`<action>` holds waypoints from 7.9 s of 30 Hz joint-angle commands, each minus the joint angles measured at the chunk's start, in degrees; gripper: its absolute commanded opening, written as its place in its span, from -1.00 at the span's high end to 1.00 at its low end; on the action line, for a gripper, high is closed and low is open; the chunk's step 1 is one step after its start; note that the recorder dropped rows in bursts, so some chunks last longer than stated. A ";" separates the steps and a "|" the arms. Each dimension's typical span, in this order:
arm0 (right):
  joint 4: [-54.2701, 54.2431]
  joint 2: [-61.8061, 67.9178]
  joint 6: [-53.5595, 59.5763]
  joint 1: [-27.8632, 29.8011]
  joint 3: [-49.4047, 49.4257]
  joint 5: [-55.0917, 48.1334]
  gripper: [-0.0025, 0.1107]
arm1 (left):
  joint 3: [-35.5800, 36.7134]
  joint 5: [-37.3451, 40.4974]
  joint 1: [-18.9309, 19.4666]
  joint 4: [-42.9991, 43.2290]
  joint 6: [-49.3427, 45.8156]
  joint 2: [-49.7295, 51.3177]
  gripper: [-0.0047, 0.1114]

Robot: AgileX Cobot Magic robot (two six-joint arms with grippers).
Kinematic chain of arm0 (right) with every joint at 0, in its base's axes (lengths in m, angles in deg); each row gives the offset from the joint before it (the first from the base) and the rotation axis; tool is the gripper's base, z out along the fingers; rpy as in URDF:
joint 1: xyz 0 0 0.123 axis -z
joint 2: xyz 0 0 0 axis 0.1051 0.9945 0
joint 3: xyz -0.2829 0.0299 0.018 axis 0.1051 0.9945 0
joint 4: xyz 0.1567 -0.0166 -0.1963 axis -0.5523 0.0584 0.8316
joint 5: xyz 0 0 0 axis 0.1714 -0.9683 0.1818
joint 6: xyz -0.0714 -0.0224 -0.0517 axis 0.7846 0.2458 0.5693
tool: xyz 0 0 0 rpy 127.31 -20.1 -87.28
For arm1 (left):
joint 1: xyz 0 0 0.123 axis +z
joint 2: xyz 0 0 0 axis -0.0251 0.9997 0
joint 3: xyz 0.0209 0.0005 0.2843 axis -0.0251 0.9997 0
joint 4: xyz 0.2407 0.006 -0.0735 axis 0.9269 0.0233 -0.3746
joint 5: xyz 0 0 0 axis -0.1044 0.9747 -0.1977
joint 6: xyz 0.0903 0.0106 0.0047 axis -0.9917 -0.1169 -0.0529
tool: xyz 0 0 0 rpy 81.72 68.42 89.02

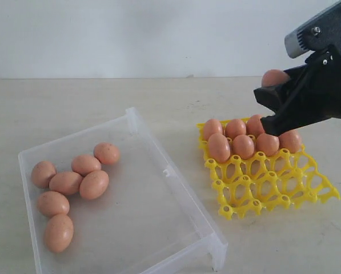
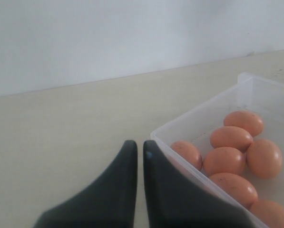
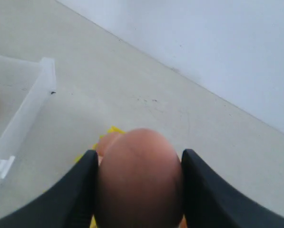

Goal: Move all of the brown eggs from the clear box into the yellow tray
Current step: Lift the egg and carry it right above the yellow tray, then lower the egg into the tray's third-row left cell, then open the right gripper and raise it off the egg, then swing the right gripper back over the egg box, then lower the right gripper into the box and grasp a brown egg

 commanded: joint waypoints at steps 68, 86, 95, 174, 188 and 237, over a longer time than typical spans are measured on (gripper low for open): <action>7.69 39.04 -6.44 12.76 -0.35 56.15 0.96 | 0.21 -0.44 -0.17 -0.40 0.03 -0.15 0.85; 0.19 39.04 9.41 12.76 -0.35 60.43 0.96 | 0.21 -0.44 -0.17 -0.40 0.03 -0.15 0.85; -1.56 39.04 10.35 12.76 -0.35 51.67 0.96 | 0.21 -0.44 -0.17 -0.40 0.03 -0.15 0.85; 31.08 5.05 -44.36 -5.12 -41.76 26.82 0.96 | 0.21 -0.44 -0.17 -0.40 0.03 -0.15 0.85; 31.08 34.41 -38.06 -25.72 -43.56 28.07 0.96 | 0.21 -0.44 -0.17 -0.40 0.03 -0.15 0.85; -83.15 55.22 108.38 -34.16 -71.36 -74.72 0.08 | 0.21 -0.44 -0.17 -0.40 0.03 -0.15 0.85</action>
